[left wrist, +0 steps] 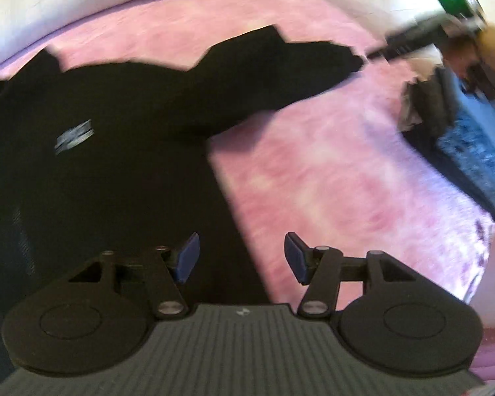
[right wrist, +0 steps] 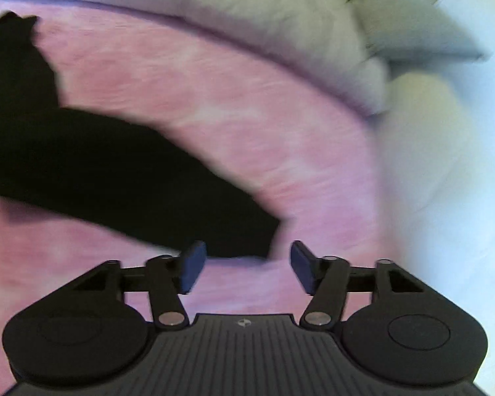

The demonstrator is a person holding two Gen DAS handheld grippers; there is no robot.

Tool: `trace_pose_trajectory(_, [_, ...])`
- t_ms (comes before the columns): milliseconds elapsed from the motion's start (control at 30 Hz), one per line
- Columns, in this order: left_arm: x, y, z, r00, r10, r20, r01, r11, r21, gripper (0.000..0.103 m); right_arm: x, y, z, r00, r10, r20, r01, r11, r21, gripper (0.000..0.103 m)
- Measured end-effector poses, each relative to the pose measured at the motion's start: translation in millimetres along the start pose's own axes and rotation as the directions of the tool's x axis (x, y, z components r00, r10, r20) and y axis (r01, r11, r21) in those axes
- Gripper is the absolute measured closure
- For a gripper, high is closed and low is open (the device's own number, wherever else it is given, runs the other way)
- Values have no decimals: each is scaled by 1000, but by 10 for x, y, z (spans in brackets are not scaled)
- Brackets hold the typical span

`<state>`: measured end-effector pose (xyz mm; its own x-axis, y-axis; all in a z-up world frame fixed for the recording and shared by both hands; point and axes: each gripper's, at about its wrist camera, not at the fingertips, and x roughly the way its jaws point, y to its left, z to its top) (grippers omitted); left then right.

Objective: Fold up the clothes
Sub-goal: 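Lay the jacket flat with the left gripper while the right gripper stretches a sleeve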

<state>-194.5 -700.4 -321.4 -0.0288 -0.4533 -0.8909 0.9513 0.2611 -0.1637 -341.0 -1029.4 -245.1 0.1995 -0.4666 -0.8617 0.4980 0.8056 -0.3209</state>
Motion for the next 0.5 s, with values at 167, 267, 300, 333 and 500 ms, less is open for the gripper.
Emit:
trace_pose_trajectory(167, [-34, 205, -178, 998, 58, -13, -59, 998, -33, 50, 321, 137, -486, 967, 252, 26, -250, 933, 260, 40])
trace_pose_trajectory(267, [-3, 196, -230, 997, 73, 3, -73, 996, -60, 45, 525, 123, -607, 997, 71, 4, -71, 978, 198, 43])
trace_pose_trajectory(300, [15, 183, -249, 997, 80, 5, -79, 995, -65, 45, 588, 162, -608, 1000, 7, 12, -8, 996, 91, 47])
trace_pose_trajectory(333, [41, 165, -274, 996, 90, 6, -89, 994, -66, 45, 648, 221, -611, 998, -57, 25, 58, 997, -49, 48])
trace_pose_trajectory(500, [130, 101, -317, 994, 110, 28, -106, 988, -112, 45, 973, 491, -686, 967, -223, 119, 245, 713, -657, 45])
